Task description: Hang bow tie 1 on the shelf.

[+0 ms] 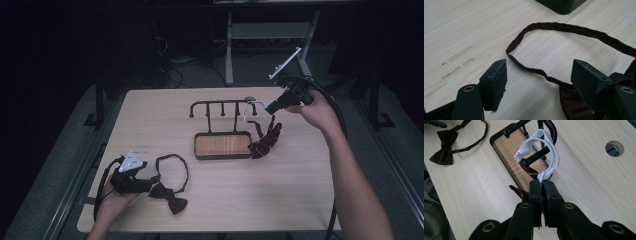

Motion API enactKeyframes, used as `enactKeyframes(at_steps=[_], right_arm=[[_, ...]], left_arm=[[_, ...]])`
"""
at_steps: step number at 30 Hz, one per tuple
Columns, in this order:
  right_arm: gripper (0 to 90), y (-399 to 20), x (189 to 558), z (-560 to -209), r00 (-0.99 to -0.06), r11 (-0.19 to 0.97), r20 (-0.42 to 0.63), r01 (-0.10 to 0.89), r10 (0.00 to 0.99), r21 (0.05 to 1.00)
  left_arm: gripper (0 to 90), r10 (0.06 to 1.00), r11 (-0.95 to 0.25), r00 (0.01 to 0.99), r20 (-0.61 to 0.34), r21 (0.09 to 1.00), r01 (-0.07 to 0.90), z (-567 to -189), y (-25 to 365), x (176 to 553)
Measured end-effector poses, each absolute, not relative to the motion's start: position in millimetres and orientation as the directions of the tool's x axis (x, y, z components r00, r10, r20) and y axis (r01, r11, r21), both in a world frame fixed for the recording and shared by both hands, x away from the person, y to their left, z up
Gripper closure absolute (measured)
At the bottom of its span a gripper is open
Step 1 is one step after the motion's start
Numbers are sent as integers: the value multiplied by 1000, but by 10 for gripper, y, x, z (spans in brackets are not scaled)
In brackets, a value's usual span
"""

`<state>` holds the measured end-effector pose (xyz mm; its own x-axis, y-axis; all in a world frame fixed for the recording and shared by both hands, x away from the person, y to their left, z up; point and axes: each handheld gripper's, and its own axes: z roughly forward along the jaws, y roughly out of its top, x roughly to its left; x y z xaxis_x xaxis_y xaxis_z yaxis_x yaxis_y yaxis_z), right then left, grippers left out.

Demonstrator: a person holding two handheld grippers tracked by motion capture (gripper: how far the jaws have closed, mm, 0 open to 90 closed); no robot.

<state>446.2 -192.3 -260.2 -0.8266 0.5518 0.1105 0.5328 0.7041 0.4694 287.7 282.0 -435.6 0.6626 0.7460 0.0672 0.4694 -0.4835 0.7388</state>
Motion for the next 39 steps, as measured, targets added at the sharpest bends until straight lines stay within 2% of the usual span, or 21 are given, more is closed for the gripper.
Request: enactKeyframes(at_steps=[29,39], right_arm=[[850,-1947,4522,-2784,-813,701,136,562,567,438],[805,-1964,4453,-2903,-827,714,153,548,541,435]], left_arm=[[297,744,-489,664,69,734,471,-4349,2825,2874],[297,745,-488,664,66,733,474,-4354,2821,2876]])
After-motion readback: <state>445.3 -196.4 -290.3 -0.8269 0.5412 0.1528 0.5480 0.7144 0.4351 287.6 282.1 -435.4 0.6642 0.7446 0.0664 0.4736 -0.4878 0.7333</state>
